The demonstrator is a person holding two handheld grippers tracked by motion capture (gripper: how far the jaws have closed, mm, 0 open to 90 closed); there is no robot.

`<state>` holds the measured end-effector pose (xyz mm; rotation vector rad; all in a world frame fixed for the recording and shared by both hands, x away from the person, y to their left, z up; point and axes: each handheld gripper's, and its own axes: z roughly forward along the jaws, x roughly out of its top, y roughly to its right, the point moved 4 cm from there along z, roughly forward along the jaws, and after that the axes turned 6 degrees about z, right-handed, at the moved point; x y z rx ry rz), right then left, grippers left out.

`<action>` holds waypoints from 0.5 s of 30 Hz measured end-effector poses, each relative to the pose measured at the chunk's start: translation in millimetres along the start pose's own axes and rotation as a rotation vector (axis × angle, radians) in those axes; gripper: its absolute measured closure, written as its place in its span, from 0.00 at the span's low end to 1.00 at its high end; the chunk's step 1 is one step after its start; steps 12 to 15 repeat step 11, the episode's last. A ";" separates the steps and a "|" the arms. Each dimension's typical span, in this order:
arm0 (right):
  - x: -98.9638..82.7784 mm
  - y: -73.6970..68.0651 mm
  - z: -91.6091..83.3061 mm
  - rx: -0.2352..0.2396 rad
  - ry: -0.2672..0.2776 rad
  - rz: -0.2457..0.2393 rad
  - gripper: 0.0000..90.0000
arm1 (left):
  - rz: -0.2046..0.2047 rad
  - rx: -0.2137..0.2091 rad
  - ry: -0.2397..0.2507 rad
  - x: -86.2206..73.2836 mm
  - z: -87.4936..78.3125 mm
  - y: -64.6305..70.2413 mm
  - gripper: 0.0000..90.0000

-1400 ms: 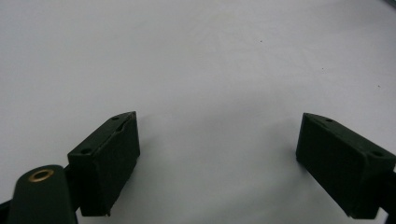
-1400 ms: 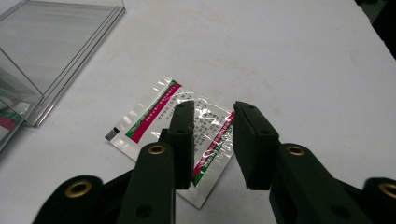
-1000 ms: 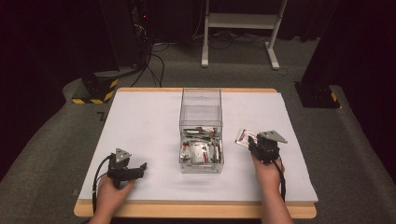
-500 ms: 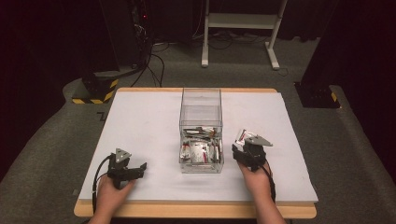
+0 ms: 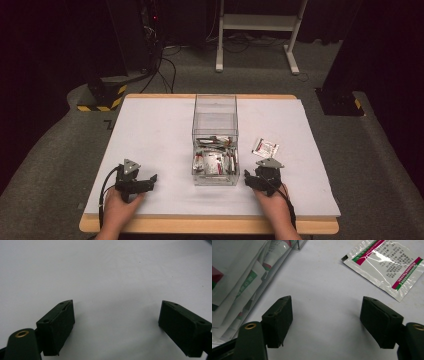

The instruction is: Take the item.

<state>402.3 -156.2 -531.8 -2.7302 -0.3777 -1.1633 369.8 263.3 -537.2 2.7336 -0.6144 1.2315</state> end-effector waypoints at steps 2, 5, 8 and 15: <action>-0.1 0.1 0.3 -0.008 0.004 -0.002 0.27 | 0.000 0.000 0.000 0.0 0.0 0.0 0.15; 0.0 2.4 1.2 0.002 -0.006 0.021 0.25 | 0.001 0.000 -0.001 0.0 0.0 0.0 0.15; 0.1 2.6 1.3 0.003 -0.006 0.019 0.24 | 0.001 0.000 -0.001 0.0 0.0 0.0 0.15; 0.2 2.8 1.4 0.004 -0.006 0.018 0.24 | -0.002 0.000 0.000 0.0 0.0 0.2 0.15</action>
